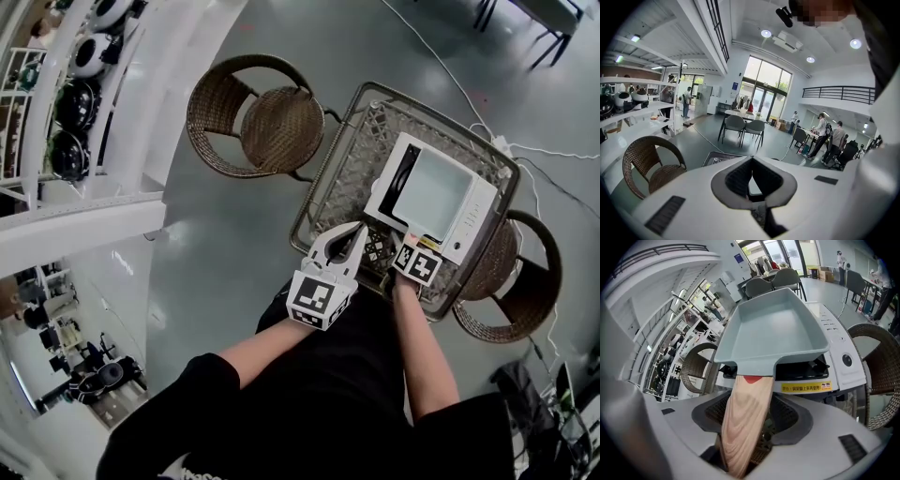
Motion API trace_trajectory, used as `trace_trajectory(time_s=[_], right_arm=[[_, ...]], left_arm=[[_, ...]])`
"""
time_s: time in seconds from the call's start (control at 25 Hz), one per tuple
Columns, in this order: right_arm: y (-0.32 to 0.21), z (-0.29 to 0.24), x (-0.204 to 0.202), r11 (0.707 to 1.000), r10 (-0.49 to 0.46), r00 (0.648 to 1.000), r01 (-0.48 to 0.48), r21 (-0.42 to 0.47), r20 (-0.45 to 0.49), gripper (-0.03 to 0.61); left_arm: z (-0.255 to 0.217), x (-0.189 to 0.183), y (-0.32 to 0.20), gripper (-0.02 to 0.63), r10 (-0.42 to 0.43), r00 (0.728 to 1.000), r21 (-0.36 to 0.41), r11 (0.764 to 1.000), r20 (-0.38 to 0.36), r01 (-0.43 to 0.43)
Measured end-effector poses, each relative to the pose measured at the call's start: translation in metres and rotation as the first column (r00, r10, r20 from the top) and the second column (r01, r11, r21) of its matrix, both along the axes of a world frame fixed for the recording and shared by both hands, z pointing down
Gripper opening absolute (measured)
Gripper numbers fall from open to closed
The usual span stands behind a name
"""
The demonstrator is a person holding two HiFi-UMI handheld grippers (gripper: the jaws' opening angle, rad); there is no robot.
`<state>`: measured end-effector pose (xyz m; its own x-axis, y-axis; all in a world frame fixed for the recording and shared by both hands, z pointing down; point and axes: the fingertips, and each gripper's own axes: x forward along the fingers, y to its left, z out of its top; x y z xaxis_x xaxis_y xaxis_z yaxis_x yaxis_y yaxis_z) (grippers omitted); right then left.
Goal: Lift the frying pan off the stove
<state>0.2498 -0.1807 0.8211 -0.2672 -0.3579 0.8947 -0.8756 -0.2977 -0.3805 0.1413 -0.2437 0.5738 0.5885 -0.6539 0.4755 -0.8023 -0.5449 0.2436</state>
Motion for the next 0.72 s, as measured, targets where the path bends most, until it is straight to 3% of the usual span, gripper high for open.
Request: trace_trajectory(time_s=[0.2, 0.36, 0.72], right_arm=[[0.0036, 0.0035, -0.0084, 1.0, 0.0, 0.999, 0.001, -0.018, 0.052, 0.246], [0.0004, 0.0048, -0.007, 0.999, 0.047, 0.996, -0.046, -0.017, 0.08, 0.158], [0.0014, 0.0033, -0.0016, 0.998, 0.066, 0.992, -0.065, -0.008, 0.106, 0.141]], left_arm=[[-0.0021, 0.0057, -0.0005, 0.011, 0.012, 1.0, -0.011, 1.0, -0.018, -0.012], [-0.001, 0.0081, -0.0008, 0.011, 0.021, 1.0, -0.015, 1.0, -0.012, -0.022], [-0.0035, 0.0007, 0.0059, 0.011, 0.015, 1.0, 0.002, 1.0, -0.005, -0.015]])
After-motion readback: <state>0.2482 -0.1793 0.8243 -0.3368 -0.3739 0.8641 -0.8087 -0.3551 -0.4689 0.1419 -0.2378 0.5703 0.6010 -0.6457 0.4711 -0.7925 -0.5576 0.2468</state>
